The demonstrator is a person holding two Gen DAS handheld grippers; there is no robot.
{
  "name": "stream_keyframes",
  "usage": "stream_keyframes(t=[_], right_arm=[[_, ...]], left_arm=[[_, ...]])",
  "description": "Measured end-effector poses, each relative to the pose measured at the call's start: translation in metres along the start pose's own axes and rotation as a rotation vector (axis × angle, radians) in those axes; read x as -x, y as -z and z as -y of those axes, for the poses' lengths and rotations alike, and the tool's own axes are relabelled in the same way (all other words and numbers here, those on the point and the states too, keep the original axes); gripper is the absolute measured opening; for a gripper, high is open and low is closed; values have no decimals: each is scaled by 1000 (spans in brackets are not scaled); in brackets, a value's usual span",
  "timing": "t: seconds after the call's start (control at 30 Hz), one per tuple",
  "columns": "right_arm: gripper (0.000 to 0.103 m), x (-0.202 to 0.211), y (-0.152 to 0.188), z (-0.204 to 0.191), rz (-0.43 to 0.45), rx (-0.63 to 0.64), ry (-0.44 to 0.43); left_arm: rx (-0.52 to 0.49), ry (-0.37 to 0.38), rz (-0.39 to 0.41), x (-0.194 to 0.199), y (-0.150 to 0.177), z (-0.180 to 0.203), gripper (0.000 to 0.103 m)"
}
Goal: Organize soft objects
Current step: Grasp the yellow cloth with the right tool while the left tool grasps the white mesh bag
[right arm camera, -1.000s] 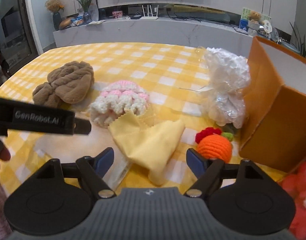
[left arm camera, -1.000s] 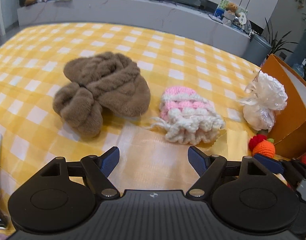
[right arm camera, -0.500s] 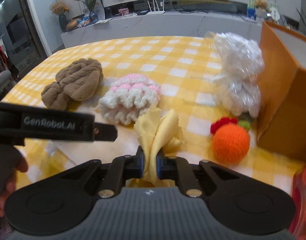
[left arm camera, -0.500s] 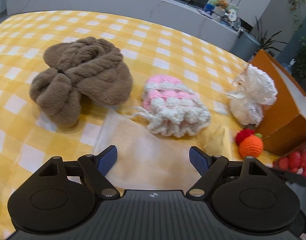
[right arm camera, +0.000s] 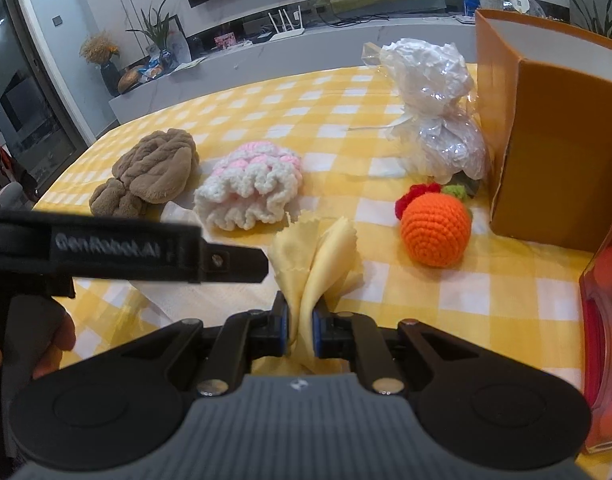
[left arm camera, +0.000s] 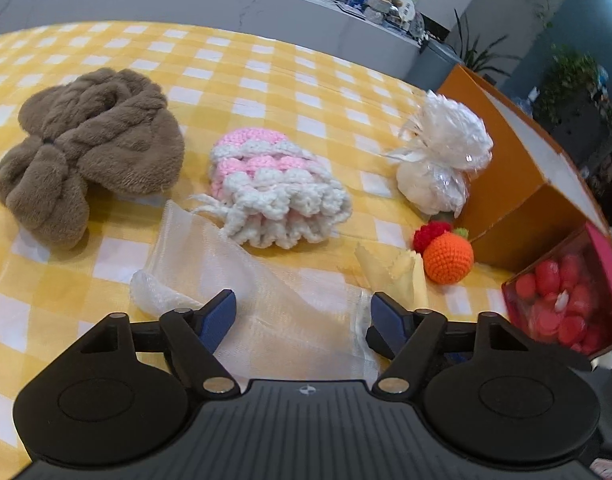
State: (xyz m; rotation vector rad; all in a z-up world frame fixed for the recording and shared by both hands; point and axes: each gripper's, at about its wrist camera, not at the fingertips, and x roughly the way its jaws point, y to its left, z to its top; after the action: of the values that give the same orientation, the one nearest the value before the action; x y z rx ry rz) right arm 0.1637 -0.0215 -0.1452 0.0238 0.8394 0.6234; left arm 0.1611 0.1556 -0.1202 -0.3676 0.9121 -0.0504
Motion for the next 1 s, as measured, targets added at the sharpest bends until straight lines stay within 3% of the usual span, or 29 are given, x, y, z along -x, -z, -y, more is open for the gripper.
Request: stream_keyframes(t=[0.1, 0.27, 0.37, 0.47, 0.57, 0.7, 0.83, 1.0], right_arm=[[10, 1, 1, 2, 7, -22, -10], [9, 9, 4, 7, 24, -31, 16], [9, 12, 6, 9, 19, -25, 27], [9, 13, 7, 12, 18, -43, 25], [10, 18, 6, 10, 29, -28, 36], [10, 29, 4, 6, 47, -14, 31], [9, 45, 4, 10, 60, -22, 53], [9, 68, 12, 23, 75, -25, 109]], left_arm=[[-46, -13, 1, -3, 2, 8, 73], [-94, -119, 14, -4, 2, 13, 28], [-145, -184, 17, -7, 3, 21, 18], [-133, -178, 23, -6, 3, 19, 7], [-79, -116, 50, 3, 2, 11, 4], [-81, -56, 81, 19, 7, 14, 3], [-231, 41, 84, 32, 19, 38, 3], [-341, 64, -1, 20, 33, 63, 5]])
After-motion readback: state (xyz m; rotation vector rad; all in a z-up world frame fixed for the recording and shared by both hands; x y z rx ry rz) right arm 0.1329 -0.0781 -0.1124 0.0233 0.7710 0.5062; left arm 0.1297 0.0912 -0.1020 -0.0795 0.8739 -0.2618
